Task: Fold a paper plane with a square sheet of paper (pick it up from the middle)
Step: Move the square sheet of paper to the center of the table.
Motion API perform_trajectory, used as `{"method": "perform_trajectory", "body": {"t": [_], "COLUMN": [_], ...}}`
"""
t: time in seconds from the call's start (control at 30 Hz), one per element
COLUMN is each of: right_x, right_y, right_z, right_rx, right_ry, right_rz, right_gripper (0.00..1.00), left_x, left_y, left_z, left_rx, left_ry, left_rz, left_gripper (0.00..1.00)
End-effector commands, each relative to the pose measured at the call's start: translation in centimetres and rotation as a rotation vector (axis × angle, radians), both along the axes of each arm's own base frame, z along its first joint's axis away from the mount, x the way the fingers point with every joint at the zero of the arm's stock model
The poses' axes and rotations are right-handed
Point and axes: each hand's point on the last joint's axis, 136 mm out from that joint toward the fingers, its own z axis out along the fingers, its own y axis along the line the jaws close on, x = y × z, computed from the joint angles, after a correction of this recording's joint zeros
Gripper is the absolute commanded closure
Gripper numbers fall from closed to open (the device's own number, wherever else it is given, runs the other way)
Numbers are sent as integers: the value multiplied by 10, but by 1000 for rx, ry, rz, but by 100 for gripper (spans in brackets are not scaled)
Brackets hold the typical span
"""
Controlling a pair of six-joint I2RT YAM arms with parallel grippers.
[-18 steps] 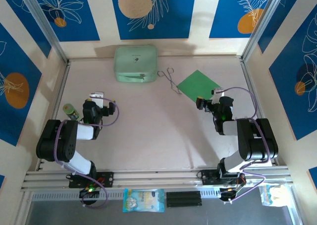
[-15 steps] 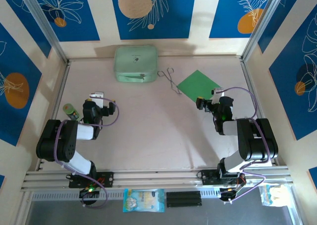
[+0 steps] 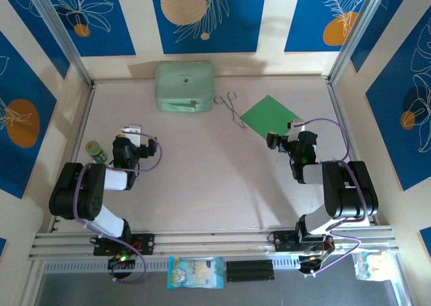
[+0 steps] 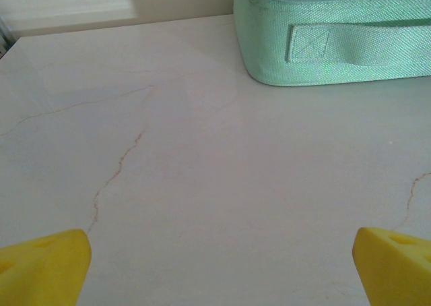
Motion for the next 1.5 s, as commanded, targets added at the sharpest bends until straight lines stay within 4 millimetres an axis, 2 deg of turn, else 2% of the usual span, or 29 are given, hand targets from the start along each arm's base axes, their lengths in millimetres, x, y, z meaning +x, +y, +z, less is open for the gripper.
{"method": "perform_trajectory", "body": {"t": [0.0,0.8,1.07,1.17,1.27,1.33,1.47], "right_x": [4,2,-9,-13,-16,-16,-9], "right_y": [0,0,0,-3,-2,-2,3], "right_z": [7,11,44,63,80,83,77], "right_rx": [4,2,-11,6,102,181,265], "right_ry": [-21,-41,-68,-24,50,133,322], "right_rz": [0,5,-15,-69,-115,-158,-230], "right_gripper": [1,1,1,1,1,1,1], "left_x": [4,0,-11,-15,-19,-22,-31], "left_y": [-1,3,10,13,17,19,23], "left_z": [5,9,33,47,70,86,97], "left_rx": [11,7,8,8,-30,-94,-261], "left_ry": [-19,-52,-94,-99,-104,-92,46], "left_rz": [-1,21,60,78,114,142,250], "left_gripper": [1,1,1,1,0,1,1]}}
